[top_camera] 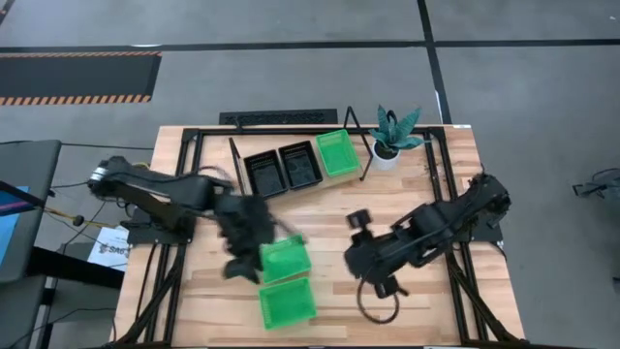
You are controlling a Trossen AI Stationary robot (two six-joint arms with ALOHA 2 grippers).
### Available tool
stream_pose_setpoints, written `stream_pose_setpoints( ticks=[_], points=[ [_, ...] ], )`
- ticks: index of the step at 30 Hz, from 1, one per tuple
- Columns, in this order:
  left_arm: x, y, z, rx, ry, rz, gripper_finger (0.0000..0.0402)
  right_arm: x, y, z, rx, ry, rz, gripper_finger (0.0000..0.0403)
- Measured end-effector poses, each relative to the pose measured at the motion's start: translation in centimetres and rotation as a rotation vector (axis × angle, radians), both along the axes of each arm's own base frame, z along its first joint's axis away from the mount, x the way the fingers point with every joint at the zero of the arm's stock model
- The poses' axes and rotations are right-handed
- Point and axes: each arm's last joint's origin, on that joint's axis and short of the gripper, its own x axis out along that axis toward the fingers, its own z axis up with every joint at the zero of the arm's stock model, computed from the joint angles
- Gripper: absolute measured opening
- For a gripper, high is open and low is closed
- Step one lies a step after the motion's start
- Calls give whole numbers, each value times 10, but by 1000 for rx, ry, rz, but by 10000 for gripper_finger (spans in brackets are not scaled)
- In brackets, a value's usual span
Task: Stack baskets on shelf by color
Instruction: Stack the top green bin on the green bin on the shelf
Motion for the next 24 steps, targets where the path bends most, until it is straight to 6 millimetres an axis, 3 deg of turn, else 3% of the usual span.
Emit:
stream_pose_setpoints(
  ticks=[5, 11, 19, 24],
  points=[
    [-62, -17, 39, 155, 65, 146, 206, 42, 6, -34, -181, -25, 275, 148],
    [-108, -29, 62, 231, -49, 416, 206, 98, 0, -91, -358, 41, 596, 152],
    [-131, -45, 65, 185, -32, 519, 206, 140, -15, -173, -545, 270, 939, 141],
    [-130, -55, 59, 183, 15, 525, 206, 157, -23, -217, -537, 356, 940, 127]
  ],
)
